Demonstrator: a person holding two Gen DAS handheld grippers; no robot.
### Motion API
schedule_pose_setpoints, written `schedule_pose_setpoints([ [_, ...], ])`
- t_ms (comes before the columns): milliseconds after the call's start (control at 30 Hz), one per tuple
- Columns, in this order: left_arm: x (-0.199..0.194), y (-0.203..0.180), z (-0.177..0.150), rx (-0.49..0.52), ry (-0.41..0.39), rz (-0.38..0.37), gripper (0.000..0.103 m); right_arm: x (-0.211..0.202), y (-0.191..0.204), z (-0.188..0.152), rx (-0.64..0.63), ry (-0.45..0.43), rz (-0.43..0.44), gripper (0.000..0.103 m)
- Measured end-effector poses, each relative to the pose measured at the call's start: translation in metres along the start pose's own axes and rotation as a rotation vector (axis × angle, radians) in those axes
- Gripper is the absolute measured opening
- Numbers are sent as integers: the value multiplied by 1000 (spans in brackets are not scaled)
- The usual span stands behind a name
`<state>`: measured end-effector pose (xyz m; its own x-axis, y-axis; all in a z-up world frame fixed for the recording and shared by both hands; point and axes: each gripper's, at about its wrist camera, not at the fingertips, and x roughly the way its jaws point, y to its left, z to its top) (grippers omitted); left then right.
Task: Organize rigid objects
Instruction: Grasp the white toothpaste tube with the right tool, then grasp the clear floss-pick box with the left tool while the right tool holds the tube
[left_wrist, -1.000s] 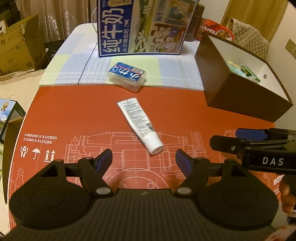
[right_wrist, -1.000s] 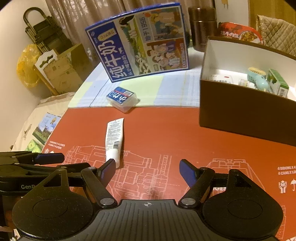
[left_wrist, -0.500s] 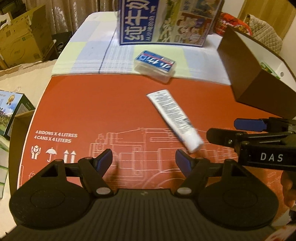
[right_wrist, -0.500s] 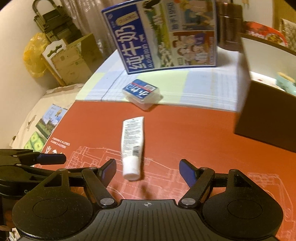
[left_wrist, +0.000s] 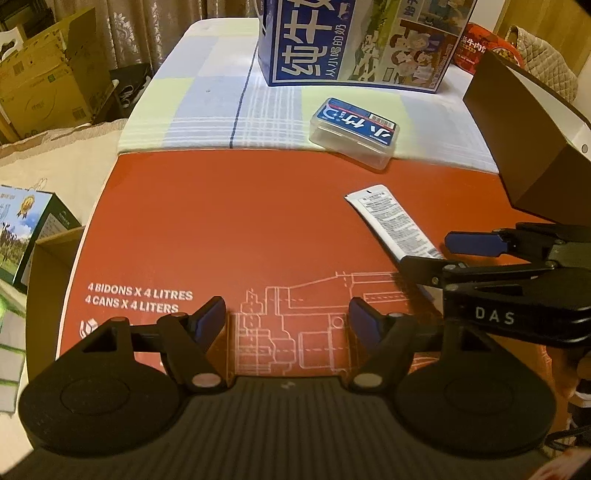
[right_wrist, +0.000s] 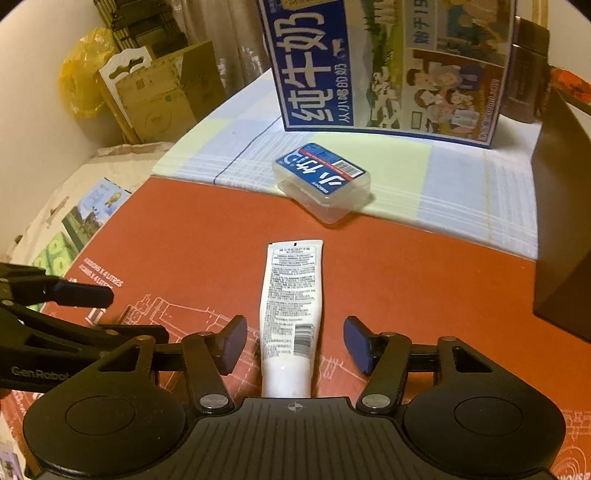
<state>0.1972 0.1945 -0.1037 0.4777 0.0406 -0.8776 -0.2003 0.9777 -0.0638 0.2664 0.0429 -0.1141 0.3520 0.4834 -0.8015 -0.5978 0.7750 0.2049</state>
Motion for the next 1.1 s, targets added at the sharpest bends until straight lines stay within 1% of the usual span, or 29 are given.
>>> schedule_pose_setpoints([
  [67,2,1,2,7,-1,-3,70,5,0,0,-9,8,-9,50],
  [133,5,2,4,13,-2,-9,70,8,0,-2,-18,15,-9,44],
  [167,7,2,6,16,-4,-12,70,8,0,-3,-27,7,-11,42],
  [200,8,1,7,21,-6,-18,70,8,1,-4,-40,4,-13,37],
  [233,10,0,8,27,-7,-22,70,7,2,-6,-60,1,-25,35],
  [367,16,-5,16,45,-15,-46,70,2,-7,-10,-38,-1,-55,35],
  [467,21,-11,23,62,-29,-73,70,-5,-19,-15,-13,-23,-124,35],
  [567,25,-19,33,84,-49,-92,70,-10,-36,-17,44,-51,-185,34],
  [633,27,-24,40,95,-65,-103,70,-15,-44,-17,64,-88,-210,34],
  [733,31,-32,53,115,-95,-117,70,-25,-48,-14,47,-157,-248,34],
  [800,33,-38,62,135,-115,-120,70,-27,-52,-8,52,-183,-255,34],
  [1000,42,-52,92,211,-174,-123,72,-20,-67,10,85,-175,-256,34],
  [1100,50,-59,106,254,-190,-118,72,-15,-72,18,91,-175,-254,34],
])
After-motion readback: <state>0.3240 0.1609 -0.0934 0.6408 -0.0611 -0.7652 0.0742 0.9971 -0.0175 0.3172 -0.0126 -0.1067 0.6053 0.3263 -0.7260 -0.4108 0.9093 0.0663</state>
